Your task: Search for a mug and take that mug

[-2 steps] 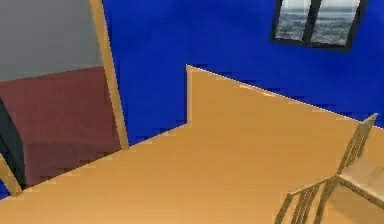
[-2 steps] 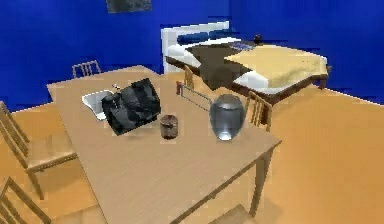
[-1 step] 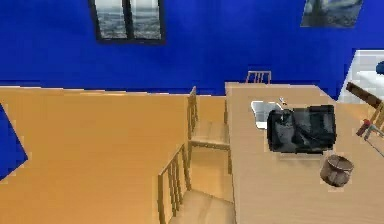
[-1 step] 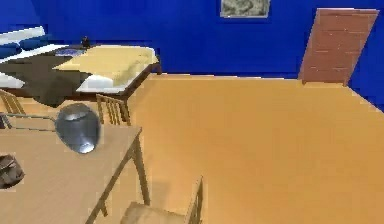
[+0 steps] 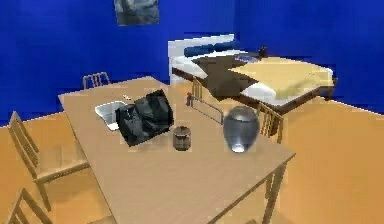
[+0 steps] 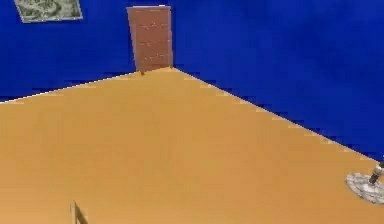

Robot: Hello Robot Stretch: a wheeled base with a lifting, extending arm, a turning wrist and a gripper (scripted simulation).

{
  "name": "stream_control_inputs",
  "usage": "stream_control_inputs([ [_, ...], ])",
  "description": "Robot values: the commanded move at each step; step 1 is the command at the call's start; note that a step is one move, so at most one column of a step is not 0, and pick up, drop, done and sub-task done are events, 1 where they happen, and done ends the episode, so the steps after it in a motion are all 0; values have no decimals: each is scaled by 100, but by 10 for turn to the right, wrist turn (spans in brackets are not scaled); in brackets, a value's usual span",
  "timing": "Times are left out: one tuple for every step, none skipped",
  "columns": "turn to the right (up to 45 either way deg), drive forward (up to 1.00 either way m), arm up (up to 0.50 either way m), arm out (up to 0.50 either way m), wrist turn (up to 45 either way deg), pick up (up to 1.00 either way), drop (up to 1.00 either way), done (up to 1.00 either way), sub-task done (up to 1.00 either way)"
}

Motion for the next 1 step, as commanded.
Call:
stream_control_inputs([
  [450, 0, 0, 0, 0, 0, 0, 0, 0],
])
